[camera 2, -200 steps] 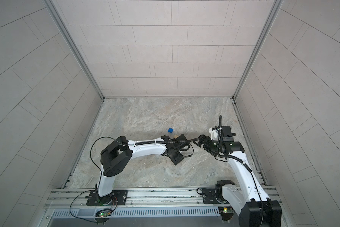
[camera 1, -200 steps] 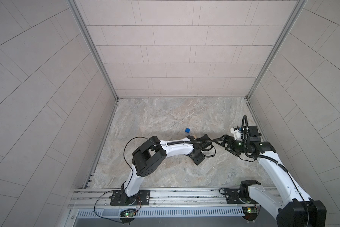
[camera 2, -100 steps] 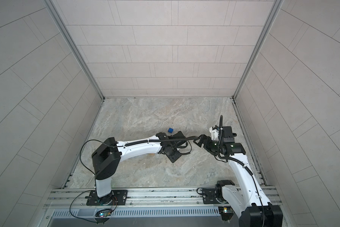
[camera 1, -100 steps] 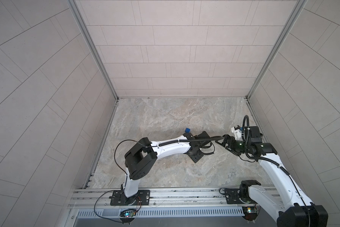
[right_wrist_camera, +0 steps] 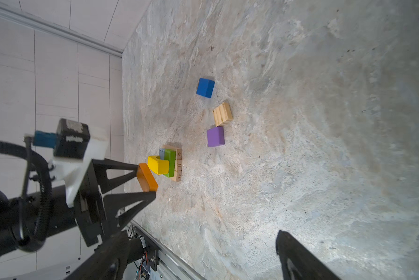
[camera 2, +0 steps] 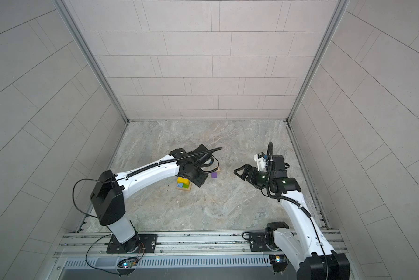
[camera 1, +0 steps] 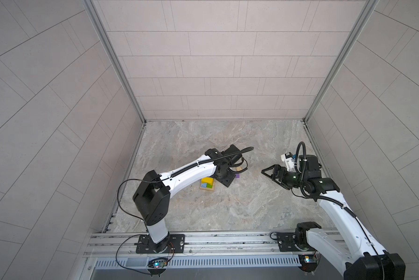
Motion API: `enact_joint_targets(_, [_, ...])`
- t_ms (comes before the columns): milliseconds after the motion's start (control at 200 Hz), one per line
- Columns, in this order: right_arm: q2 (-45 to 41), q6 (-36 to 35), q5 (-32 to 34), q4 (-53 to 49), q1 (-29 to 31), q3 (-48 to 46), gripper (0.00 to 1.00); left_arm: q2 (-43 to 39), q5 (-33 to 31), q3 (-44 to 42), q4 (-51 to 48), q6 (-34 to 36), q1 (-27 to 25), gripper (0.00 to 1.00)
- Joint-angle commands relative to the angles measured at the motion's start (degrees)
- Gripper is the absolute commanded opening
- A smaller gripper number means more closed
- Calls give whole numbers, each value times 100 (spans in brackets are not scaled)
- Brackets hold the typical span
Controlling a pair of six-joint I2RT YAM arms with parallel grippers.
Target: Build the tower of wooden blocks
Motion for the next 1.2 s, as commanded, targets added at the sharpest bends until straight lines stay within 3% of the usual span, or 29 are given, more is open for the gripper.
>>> enact_joint_targets(0, [50,187,201,439,427,-86,95,-266,51,-56,-491,-191,263,58])
enact_joint_targets(285, [481,416,662,880,1254,-88,95,-400,264,-254,-679,-416,885,58])
enact_joint_targets(400, [559,439,722,900,1319,-52,95,-426,416,-365,-592,-502,990,58])
enact_joint_targets(635, [533,428,751,916,1366,-60,95,-457,45,-643,-360,-731,1060,58])
enact_joint_targets(1196, [565,384,803,839,1366,-7,95,-512,-115,-1139,386,-883,1094,57])
